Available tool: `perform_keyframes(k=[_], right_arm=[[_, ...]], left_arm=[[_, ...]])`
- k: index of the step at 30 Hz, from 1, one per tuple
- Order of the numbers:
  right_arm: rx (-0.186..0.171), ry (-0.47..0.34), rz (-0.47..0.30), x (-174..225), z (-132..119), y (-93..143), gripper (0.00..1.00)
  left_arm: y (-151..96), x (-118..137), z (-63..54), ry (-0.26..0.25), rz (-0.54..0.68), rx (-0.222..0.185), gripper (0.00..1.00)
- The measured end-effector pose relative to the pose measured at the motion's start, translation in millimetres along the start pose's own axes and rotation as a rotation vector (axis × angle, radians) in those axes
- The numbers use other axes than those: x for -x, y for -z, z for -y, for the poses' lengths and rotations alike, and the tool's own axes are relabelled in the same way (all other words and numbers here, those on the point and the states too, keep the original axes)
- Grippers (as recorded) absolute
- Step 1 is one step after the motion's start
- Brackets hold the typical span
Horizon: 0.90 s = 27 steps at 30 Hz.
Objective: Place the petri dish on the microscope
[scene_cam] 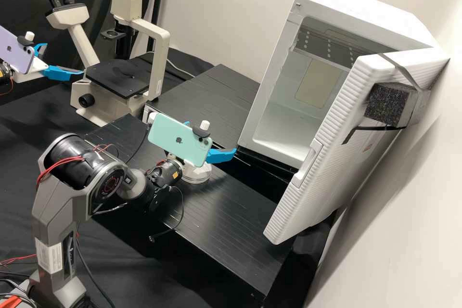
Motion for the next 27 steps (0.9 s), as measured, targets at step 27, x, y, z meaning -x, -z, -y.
perform_keyframes(k=[27], right_arm=[[-0.037,-0.103,-0.061,105,2,-12,1.0]], left_arm=[[0,0,0.0,0.0,0.0,0.0,1.0]])
